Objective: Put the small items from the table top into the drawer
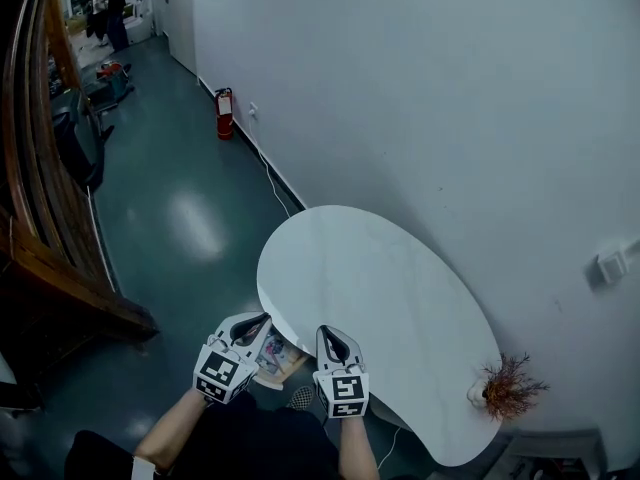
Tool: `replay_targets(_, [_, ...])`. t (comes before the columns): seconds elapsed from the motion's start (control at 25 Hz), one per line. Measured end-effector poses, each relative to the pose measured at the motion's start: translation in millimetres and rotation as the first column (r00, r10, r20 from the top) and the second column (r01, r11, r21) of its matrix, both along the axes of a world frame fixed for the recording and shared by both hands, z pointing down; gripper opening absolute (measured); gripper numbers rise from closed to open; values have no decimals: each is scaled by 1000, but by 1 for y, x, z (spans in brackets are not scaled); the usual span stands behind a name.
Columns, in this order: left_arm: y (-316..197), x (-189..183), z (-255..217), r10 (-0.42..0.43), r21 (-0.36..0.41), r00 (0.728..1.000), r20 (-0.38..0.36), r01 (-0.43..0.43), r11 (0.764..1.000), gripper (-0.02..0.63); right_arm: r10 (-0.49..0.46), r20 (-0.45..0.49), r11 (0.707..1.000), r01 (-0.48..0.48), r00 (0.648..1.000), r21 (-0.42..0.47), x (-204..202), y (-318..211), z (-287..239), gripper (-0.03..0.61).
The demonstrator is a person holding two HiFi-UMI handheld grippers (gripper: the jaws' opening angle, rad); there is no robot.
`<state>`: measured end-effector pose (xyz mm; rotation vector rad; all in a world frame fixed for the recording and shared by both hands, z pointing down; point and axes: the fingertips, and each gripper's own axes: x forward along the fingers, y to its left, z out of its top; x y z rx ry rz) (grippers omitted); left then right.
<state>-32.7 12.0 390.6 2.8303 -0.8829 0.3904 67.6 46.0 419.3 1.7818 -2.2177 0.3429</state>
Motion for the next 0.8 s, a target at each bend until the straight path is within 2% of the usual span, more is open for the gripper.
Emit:
replay_targets(0.4, [6,31,-17,65,36,998,-23,-64,997,25,94,20,994,-95,995,62,30,12,-20,29])
replay_targets(0.8, [1,34,-13,69,38,998,-13,-68,997,25,104,8,991,-105,995,80,37,8,-26,29])
